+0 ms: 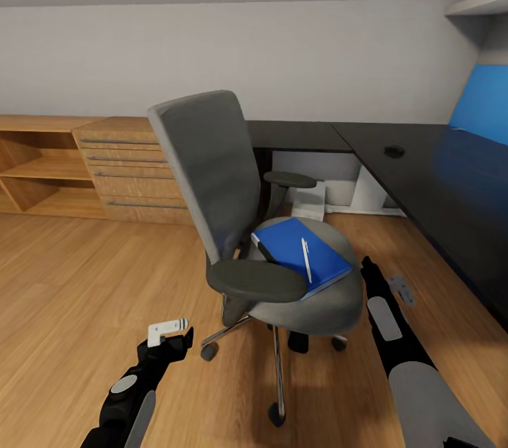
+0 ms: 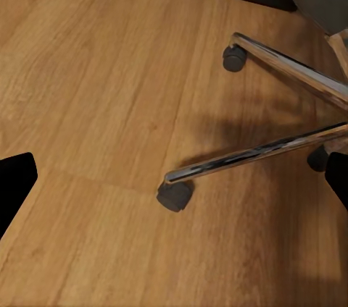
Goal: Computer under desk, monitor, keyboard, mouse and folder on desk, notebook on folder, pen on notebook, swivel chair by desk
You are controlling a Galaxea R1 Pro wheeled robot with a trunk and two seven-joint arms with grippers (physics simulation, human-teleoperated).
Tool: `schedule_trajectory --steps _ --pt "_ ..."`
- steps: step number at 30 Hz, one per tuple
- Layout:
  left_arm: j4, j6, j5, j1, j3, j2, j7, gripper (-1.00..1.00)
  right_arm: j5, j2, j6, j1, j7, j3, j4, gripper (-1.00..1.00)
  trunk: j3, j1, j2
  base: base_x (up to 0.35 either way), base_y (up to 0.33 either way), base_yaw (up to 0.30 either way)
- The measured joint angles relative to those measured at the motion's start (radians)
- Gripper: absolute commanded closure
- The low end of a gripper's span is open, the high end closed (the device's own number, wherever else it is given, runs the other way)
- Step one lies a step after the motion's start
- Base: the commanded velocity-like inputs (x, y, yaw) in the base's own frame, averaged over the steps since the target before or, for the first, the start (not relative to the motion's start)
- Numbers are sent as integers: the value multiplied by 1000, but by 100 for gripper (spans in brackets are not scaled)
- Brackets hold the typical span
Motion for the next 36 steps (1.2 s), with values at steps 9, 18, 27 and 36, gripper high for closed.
schedule_trajectory --steps 9,18,27,36 --pt "0 0 0 0 0 0 0 -100 -33 -1 68 0 -1 -2 0 -100 0 0 0 0 0 0" --pt "0 0 0 0 0 0 0 -100 -70 -12 143 0 6 -3 -6 -100 0 0 0 0 0 0" --pt "0 0 0 0 0 0 0 -100 -73 -11 147 0 6 -2 -45 -100 0 0 0 0 0 0" --pt "0 0 0 0 0 0 0 -100 -73 -10 148 0 6 -2 -49 -100 0 0 0 0 0 67"
